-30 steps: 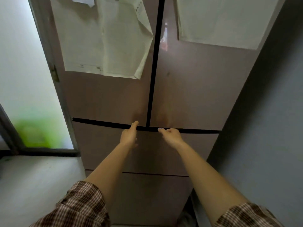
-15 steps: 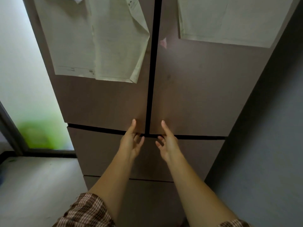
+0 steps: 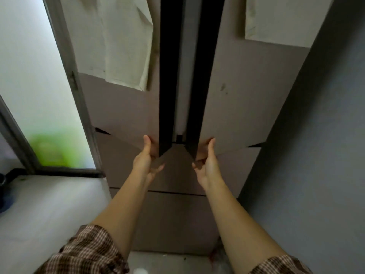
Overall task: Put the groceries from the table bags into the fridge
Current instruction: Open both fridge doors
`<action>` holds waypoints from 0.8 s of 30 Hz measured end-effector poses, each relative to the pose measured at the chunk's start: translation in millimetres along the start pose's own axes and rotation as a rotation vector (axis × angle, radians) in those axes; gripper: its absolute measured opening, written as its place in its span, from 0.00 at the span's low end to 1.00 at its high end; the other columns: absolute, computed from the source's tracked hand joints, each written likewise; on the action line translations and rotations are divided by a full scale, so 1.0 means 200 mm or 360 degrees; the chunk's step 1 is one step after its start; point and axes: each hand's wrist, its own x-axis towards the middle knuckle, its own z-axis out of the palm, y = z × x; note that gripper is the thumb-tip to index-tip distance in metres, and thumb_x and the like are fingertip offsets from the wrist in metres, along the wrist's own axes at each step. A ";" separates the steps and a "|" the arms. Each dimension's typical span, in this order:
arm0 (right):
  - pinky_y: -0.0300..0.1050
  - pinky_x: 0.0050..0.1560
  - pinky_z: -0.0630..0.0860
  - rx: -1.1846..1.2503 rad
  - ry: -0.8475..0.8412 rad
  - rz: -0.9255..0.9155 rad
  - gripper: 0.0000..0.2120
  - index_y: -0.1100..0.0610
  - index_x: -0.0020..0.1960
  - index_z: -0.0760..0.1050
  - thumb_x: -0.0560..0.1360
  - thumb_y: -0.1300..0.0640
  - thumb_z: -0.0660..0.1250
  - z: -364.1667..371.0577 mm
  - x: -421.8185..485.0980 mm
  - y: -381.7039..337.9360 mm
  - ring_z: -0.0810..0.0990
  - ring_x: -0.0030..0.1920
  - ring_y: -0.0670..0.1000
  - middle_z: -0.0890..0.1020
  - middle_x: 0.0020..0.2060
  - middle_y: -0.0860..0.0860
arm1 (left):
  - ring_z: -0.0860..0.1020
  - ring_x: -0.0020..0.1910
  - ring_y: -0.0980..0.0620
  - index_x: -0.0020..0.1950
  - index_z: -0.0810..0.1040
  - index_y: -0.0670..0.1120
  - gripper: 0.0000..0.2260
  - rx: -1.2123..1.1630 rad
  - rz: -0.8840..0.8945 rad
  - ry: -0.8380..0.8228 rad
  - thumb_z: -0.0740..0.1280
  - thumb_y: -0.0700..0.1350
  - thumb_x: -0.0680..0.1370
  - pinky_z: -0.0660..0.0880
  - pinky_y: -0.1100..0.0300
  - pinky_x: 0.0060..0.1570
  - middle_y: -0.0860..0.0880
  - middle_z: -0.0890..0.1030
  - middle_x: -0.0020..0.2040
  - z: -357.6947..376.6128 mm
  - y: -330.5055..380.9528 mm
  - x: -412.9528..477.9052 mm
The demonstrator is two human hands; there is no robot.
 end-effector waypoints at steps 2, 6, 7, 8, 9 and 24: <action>0.44 0.45 0.72 0.0090 0.0019 -0.0045 0.47 0.52 0.72 0.65 0.61 0.27 0.68 -0.04 -0.10 0.00 0.75 0.58 0.52 0.76 0.60 0.50 | 0.64 0.73 0.47 0.75 0.63 0.47 0.36 -0.0101 -0.0027 -0.0055 0.66 0.64 0.72 0.75 0.43 0.57 0.46 0.64 0.75 -0.07 0.03 -0.08; 0.47 0.60 0.69 0.0084 0.0100 -0.0133 0.40 0.52 0.75 0.61 0.70 0.33 0.66 -0.11 -0.28 0.00 0.71 0.62 0.52 0.72 0.64 0.51 | 0.67 0.70 0.48 0.73 0.67 0.48 0.33 -0.0113 0.0017 -0.0018 0.66 0.64 0.73 0.72 0.48 0.57 0.48 0.71 0.70 -0.17 0.05 -0.25; 0.48 0.62 0.68 0.0071 0.0148 -0.0167 0.40 0.52 0.75 0.61 0.71 0.33 0.66 -0.12 -0.34 0.01 0.70 0.64 0.53 0.72 0.67 0.52 | 0.70 0.66 0.49 0.71 0.68 0.47 0.31 -0.0077 0.0089 0.0019 0.65 0.63 0.74 0.70 0.50 0.57 0.50 0.75 0.65 -0.19 0.06 -0.29; 0.49 0.63 0.68 0.0068 0.0224 -0.0200 0.40 0.52 0.75 0.61 0.71 0.34 0.66 -0.12 -0.38 0.01 0.70 0.66 0.54 0.71 0.68 0.52 | 0.72 0.63 0.50 0.70 0.69 0.46 0.30 -0.0013 0.0167 0.0063 0.64 0.64 0.75 0.69 0.52 0.58 0.51 0.77 0.61 -0.22 0.06 -0.32; 0.50 0.63 0.68 0.0078 0.0307 -0.0232 0.40 0.52 0.75 0.61 0.71 0.34 0.66 -0.13 -0.43 0.01 0.69 0.67 0.55 0.71 0.69 0.53 | 0.72 0.63 0.50 0.70 0.69 0.46 0.31 0.0051 0.0261 0.0125 0.63 0.65 0.75 0.69 0.53 0.60 0.51 0.77 0.60 -0.25 0.07 -0.35; 0.55 0.77 0.43 -0.2482 0.0569 -0.1301 0.42 0.57 0.78 0.37 0.78 0.53 0.64 -0.05 -0.72 -0.20 0.35 0.77 0.56 0.35 0.77 0.57 | 0.38 0.76 0.39 0.79 0.44 0.48 0.36 0.2980 0.1720 -0.0234 0.63 0.46 0.78 0.50 0.44 0.74 0.43 0.41 0.78 -0.20 0.24 -0.57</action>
